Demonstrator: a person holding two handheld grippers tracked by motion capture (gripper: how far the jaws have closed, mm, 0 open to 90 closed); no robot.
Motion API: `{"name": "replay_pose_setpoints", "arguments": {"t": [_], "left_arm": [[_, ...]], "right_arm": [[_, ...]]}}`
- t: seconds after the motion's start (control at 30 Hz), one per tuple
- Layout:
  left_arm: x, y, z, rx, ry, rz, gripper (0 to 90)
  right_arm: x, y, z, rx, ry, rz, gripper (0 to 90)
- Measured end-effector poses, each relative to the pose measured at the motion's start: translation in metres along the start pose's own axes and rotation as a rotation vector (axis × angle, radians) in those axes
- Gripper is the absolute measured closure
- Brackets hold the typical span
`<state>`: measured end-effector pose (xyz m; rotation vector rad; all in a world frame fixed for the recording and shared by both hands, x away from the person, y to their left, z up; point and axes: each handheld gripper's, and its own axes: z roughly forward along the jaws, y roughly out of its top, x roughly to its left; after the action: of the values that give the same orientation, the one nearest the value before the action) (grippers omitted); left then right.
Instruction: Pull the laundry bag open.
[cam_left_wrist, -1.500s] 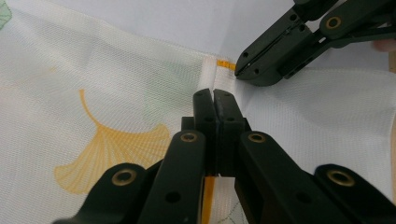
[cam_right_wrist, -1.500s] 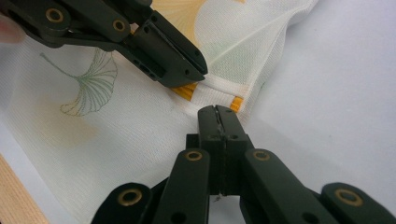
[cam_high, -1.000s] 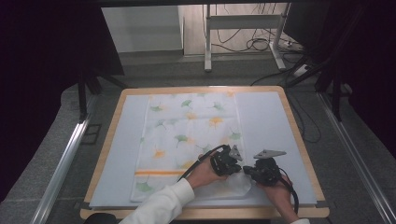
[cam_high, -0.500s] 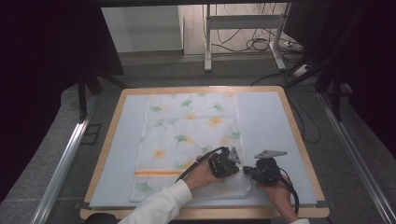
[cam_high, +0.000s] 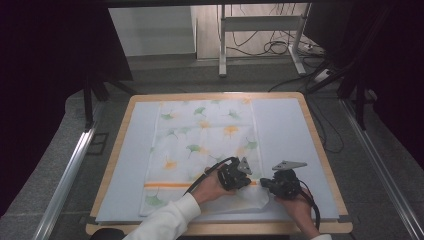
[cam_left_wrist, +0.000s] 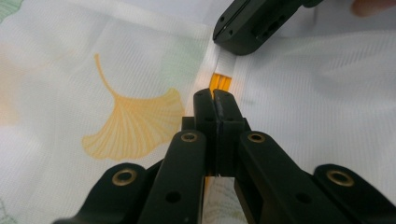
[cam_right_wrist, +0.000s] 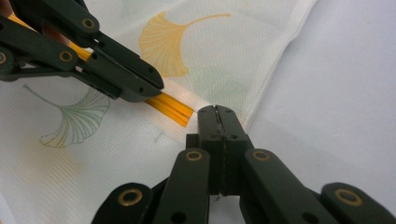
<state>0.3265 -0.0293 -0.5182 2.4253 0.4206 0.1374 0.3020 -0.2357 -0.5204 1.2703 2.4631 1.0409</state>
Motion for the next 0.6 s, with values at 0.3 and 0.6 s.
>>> {"name": "replay_pose_setpoints", "arguments": {"t": [0.3,0.6], "left_arm": [[0.002,-0.009,-0.007,-0.002,0.004,-0.021,90.0],[0.004,-0.018,-0.014,0.003,0.015,-0.031,90.0]], "right_arm": [[0.000,0.000,0.000,0.001,-0.003,-0.006,89.9],[0.001,0.000,0.000,-0.003,-0.004,-0.011,89.9]]}}
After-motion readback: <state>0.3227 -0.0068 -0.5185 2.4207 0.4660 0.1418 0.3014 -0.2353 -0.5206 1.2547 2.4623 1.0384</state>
